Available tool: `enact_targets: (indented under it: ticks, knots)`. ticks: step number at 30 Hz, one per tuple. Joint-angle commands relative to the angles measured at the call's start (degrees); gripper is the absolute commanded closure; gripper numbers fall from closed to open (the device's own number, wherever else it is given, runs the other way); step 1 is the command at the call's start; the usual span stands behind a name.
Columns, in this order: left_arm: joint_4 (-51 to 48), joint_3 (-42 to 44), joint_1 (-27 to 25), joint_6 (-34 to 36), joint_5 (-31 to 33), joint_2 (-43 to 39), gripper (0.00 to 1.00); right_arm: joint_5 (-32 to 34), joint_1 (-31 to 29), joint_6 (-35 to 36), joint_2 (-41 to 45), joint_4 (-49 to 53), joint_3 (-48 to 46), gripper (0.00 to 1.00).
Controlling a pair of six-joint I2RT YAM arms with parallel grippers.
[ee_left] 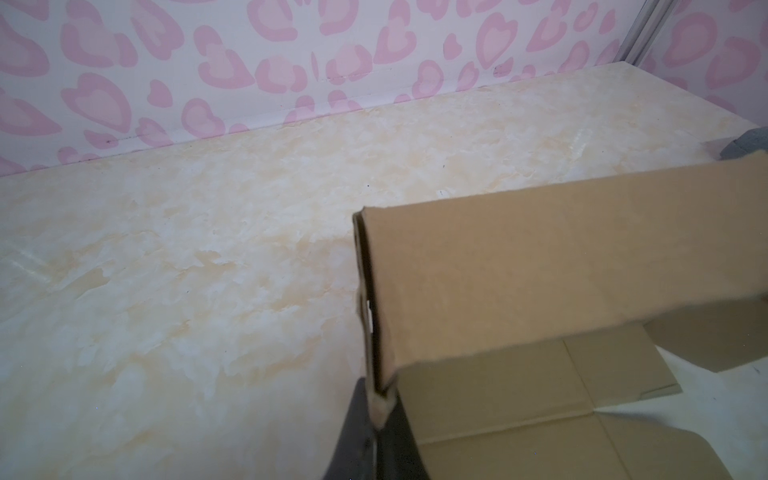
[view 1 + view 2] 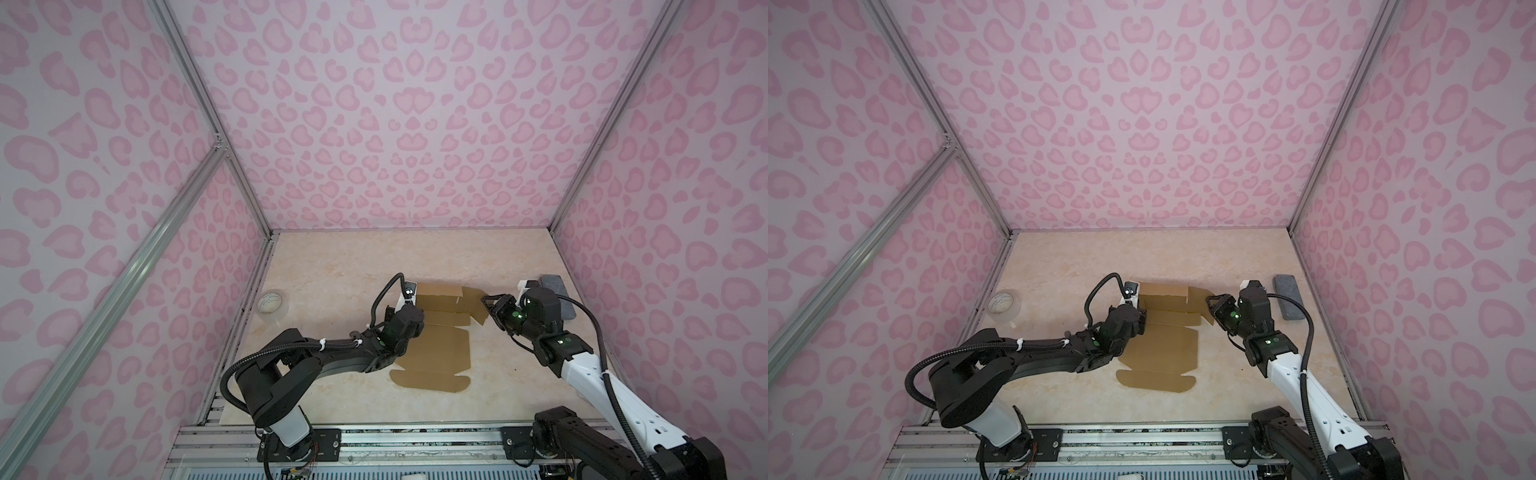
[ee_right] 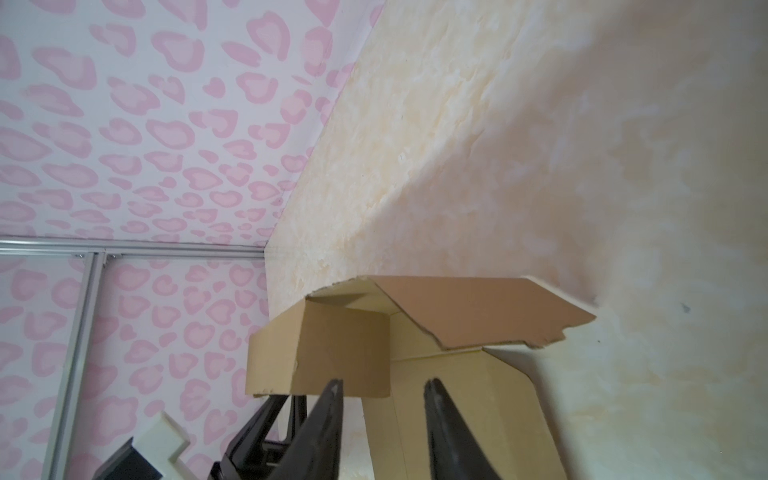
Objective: Fold the paper box
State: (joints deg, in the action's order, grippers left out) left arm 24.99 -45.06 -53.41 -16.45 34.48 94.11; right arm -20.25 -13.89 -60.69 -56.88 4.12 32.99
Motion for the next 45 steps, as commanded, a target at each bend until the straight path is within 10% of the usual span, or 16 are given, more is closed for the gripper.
enact_targets:
  ticks: [1, 45]
  knots:
    - [1.4, 0.3, 0.1, -0.8, 0.8, -0.7, 0.98, -4.4, -0.6, 3.7, -2.2, 1.5, -0.7, 0.65]
    - [5.7, 3.8, -0.3, -0.6, 1.3, -2.7, 0.98, 11.3, -7.4, 4.9, -16.5, -32.3, -15.3, 0.55]
